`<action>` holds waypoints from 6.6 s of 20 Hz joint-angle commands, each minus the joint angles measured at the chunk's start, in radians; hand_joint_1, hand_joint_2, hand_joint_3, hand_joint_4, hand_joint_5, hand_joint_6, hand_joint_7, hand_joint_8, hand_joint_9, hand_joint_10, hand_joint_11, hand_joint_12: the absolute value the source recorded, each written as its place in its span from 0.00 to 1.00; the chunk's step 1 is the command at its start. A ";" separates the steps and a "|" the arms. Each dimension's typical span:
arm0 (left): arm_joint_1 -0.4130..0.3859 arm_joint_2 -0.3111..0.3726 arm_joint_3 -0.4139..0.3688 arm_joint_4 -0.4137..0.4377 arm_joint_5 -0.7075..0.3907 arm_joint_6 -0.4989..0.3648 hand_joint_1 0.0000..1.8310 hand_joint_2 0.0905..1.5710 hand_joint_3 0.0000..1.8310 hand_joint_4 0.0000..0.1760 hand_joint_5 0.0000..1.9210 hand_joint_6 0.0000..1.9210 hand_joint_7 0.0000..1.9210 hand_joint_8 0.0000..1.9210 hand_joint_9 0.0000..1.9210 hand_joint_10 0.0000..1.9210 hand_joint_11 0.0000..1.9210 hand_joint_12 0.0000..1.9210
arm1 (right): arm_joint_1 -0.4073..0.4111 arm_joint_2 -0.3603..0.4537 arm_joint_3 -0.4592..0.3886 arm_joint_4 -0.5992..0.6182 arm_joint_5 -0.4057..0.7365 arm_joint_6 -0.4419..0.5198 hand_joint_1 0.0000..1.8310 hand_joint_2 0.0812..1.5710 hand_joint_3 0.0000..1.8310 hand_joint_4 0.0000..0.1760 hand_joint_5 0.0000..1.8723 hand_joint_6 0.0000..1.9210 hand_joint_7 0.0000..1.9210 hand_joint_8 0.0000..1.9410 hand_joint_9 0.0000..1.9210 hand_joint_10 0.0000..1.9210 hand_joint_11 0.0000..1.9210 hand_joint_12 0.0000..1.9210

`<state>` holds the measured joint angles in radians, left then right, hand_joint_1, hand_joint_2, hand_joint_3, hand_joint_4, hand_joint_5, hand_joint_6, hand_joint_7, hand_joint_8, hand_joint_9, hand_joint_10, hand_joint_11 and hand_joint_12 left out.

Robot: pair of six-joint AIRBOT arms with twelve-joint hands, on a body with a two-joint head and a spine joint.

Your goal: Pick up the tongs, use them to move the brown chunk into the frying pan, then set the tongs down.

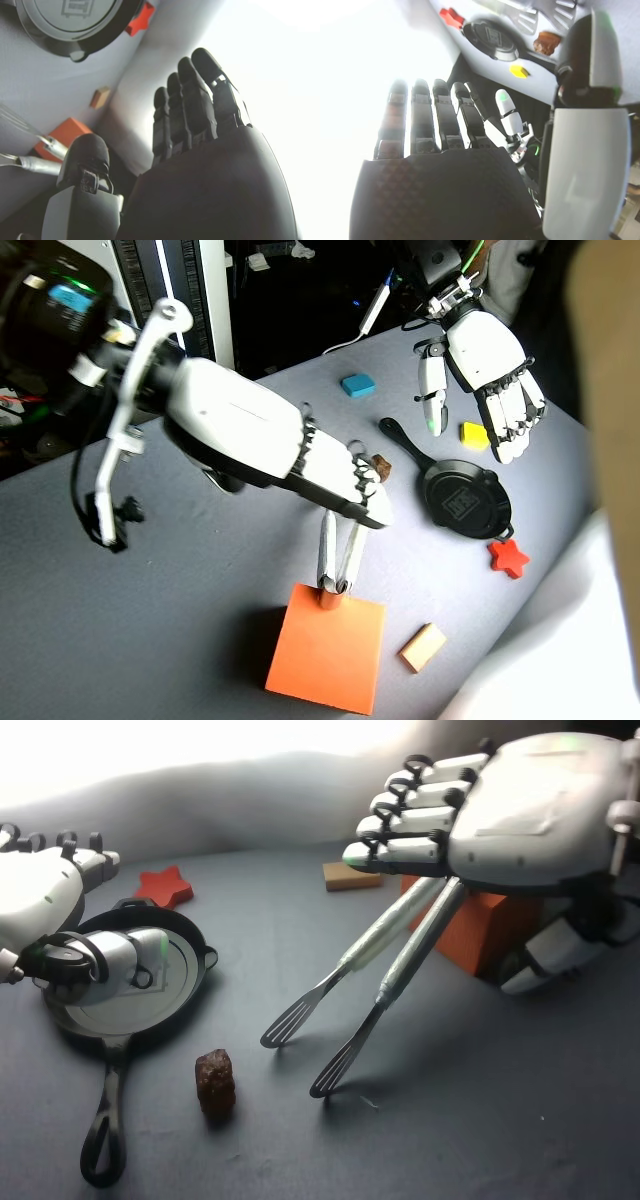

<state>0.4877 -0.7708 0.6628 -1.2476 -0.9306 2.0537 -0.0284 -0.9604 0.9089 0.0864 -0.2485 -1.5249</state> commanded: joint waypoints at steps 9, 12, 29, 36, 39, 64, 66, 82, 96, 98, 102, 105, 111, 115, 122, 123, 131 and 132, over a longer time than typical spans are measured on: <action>-0.009 0.016 -0.013 0.037 -0.074 0.024 0.11 0.83 0.00 0.00 0.15 0.00 0.14 0.00 0.16 0.01 0.00 0.55 | 0.018 -0.150 0.122 -0.146 -0.029 0.121 0.56 0.48 0.00 0.00 0.00 0.00 0.00 0.00 0.00 0.00 0.00 0.00; -0.001 0.029 -0.026 0.037 -0.074 0.028 0.11 0.83 0.00 0.00 0.17 0.01 0.16 0.00 0.17 0.01 0.00 0.57 | 0.004 -0.215 0.188 -0.147 -0.047 0.204 0.56 0.48 0.00 0.00 0.00 0.00 0.00 0.00 0.00 0.00 0.00 0.00; 0.005 0.029 -0.030 0.036 -0.088 0.006 0.00 0.76 0.00 0.00 0.01 0.00 0.03 0.00 0.03 0.00 0.00 0.10 | -0.089 -0.427 0.405 -0.181 -0.031 0.225 0.54 0.48 0.00 0.00 0.00 0.00 0.00 0.00 0.00 0.00 0.00 0.00; 0.012 0.029 -0.043 0.036 -0.097 0.006 0.00 0.74 0.00 0.00 0.00 0.00 0.00 0.00 0.00 0.00 0.00 0.00 | -0.120 -0.479 0.488 -0.182 -0.019 0.221 0.56 0.48 0.00 0.00 0.00 0.00 0.00 0.00 0.00 0.00 0.00 0.00; 0.015 0.029 -0.046 0.036 -0.098 0.006 0.00 0.74 0.00 0.00 0.00 0.00 0.00 0.00 0.00 0.00 0.00 0.00 | -0.131 -0.481 0.490 -0.182 -0.009 0.210 0.55 0.51 0.01 0.00 0.00 0.00 0.00 0.00 0.00 0.00 0.00 0.00; 0.033 0.032 -0.058 0.036 -0.153 -0.028 0.00 0.74 0.00 0.00 0.00 0.00 0.01 0.00 0.01 0.00 0.01 0.01 | -0.107 -0.461 0.459 -0.182 -0.004 0.180 0.61 0.73 0.02 0.00 0.44 0.52 0.51 0.01 0.47 0.05 0.24 0.67; 0.038 0.033 -0.062 0.036 -0.164 -0.031 0.00 0.74 0.00 0.00 0.00 0.00 0.01 0.00 0.01 0.00 0.01 0.00 | -0.101 -0.456 0.448 -0.182 -0.004 0.175 0.60 0.76 0.00 0.00 0.41 0.66 0.53 0.01 0.50 0.06 0.25 0.68; 0.051 0.041 -0.062 -0.015 -0.214 -0.049 0.00 0.74 0.00 0.00 0.01 0.00 0.03 0.00 0.03 0.00 0.00 0.08 | 0.078 -0.290 0.160 -0.622 -0.184 0.835 0.61 0.71 0.00 0.00 0.43 0.15 0.50 0.00 0.48 0.03 0.23 0.65; 0.006 0.069 0.074 -0.057 -0.135 -0.047 0.00 0.73 0.00 0.00 0.00 0.00 0.00 0.00 0.01 0.00 0.00 0.02 | -0.035 -0.388 0.001 -1.213 -0.447 1.603 0.59 0.71 0.00 0.00 0.47 0.03 0.49 0.00 0.46 0.01 0.20 0.68; 0.003 0.074 0.092 -0.063 -0.130 -0.047 0.00 0.74 0.00 0.00 0.00 0.00 0.01 0.00 0.01 0.00 0.00 0.04 | -0.053 -0.418 0.020 -1.234 -0.447 1.619 0.58 0.71 0.00 0.00 0.46 0.03 0.48 0.00 0.46 0.01 0.19 0.67; 0.004 0.078 0.104 -0.110 -0.130 -0.040 0.00 0.74 0.00 0.00 0.01 0.00 0.02 0.00 0.02 0.00 0.00 0.06 | -0.075 -0.469 0.072 -1.279 -0.434 1.661 0.59 0.71 0.00 0.00 0.45 0.02 0.47 0.00 0.45 0.00 0.19 0.66; 0.010 0.078 0.107 -0.116 -0.130 -0.036 0.00 0.74 0.00 0.00 0.00 0.00 0.01 0.00 0.01 0.00 0.00 0.02 | -0.085 -0.485 0.095 -1.279 -0.429 1.663 0.58 0.71 0.00 0.00 0.44 0.01 0.47 0.00 0.45 0.00 0.18 0.66; 0.015 0.078 0.120 -0.116 -0.130 -0.036 0.00 0.74 0.00 0.00 0.00 0.00 0.01 0.00 0.00 0.00 0.00 0.00 | -0.090 -0.476 0.091 -1.261 -0.432 1.660 0.57 0.72 0.00 0.00 0.44 0.01 0.46 0.00 0.45 0.00 0.17 0.66; 0.021 0.079 0.125 -0.116 -0.130 -0.036 0.00 0.73 0.00 0.00 0.00 0.00 0.00 0.00 0.00 0.00 0.00 0.00 | -0.074 -0.462 0.087 -1.227 -0.425 1.636 0.57 0.72 0.00 0.00 0.44 0.01 0.46 0.00 0.45 0.00 0.17 0.66; 0.025 0.079 0.125 -0.116 -0.130 -0.032 0.00 0.74 0.00 0.00 0.01 0.00 0.02 0.01 0.02 0.01 0.01 0.01 | -0.076 -0.413 0.031 -1.227 -0.395 1.601 0.55 0.72 0.00 0.00 0.43 0.00 0.45 0.00 0.44 0.00 0.17 0.65; 0.025 0.079 0.125 -0.116 -0.130 -0.032 0.00 0.74 0.00 0.00 0.01 0.00 0.02 0.00 0.02 0.01 0.01 0.01 | -0.080 -0.413 0.031 -1.227 -0.396 1.593 0.55 0.73 0.00 0.00 0.43 0.00 0.45 0.00 0.44 0.00 0.16 0.65; 0.067 0.078 0.108 -0.109 -0.131 -0.036 0.00 0.73 0.00 0.00 0.01 0.00 0.02 0.00 0.02 0.00 0.01 0.02 | -0.101 -0.430 0.058 -1.229 -0.388 1.573 0.54 0.73 0.00 0.00 0.42 0.00 0.45 0.00 0.43 0.00 0.15 0.66; 0.071 0.077 0.102 -0.109 -0.131 -0.035 0.00 0.73 0.00 0.00 0.01 0.00 0.02 0.00 0.01 0.00 0.01 0.02 | -0.118 -0.433 0.065 -1.264 -0.383 1.580 0.54 0.73 0.00 0.00 0.42 0.00 0.44 0.00 0.43 0.00 0.15 0.66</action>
<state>0.5652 -0.7059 0.7605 -1.4193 -0.9806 2.0186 -0.1608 -1.3975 0.9798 -1.1461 -0.6533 0.0677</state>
